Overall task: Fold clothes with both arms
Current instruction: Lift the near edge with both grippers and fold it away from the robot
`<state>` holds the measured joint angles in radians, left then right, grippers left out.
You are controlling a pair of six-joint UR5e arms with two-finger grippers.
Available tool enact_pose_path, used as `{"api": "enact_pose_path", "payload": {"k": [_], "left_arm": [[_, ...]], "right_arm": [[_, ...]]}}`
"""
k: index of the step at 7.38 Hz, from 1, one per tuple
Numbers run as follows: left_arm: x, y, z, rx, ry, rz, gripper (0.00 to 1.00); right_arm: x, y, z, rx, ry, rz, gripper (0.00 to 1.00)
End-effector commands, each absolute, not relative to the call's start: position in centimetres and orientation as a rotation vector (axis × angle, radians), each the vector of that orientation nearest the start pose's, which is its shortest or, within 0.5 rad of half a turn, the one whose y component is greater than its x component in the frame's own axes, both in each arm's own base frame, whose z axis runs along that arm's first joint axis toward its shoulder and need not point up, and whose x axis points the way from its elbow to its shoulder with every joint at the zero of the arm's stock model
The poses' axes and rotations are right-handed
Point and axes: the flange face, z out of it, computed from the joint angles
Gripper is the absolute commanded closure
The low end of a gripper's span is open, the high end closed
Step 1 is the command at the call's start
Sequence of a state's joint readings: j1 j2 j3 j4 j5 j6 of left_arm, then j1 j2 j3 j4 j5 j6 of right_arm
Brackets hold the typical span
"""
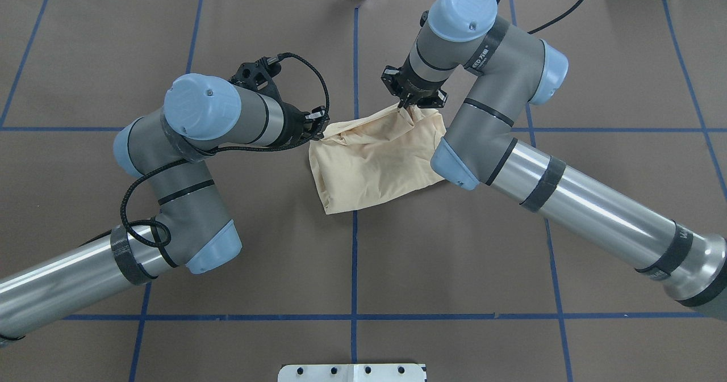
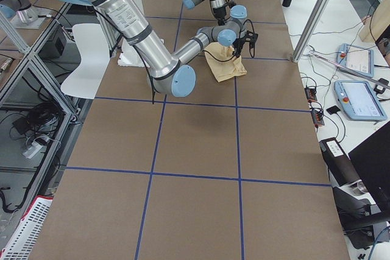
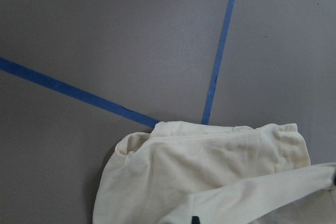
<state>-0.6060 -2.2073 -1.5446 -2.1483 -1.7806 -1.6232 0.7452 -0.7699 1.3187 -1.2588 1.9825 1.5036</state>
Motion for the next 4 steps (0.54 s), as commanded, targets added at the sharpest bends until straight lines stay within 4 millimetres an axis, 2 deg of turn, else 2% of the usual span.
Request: {"api": "enact_pose_path", "payload": {"k": [1, 2, 4], "left_arm": [[52.6, -50.2, 24.2, 0.135, 1.165, -0.465, 1.0], [53.5, -50.7, 24.7, 0.133, 1.162, -0.466, 1.0], [53.9, -51.0, 24.4, 0.133, 1.162, -0.466, 1.0]], "right_arm": [[-51.2, -60.1, 24.7, -0.015, -0.934, 0.455, 1.0], [-51.6, -60.3, 24.9, -0.019, -0.926, 0.456, 1.0], [-52.7, -60.4, 24.5, -0.028, -0.919, 0.451, 1.0]]}}
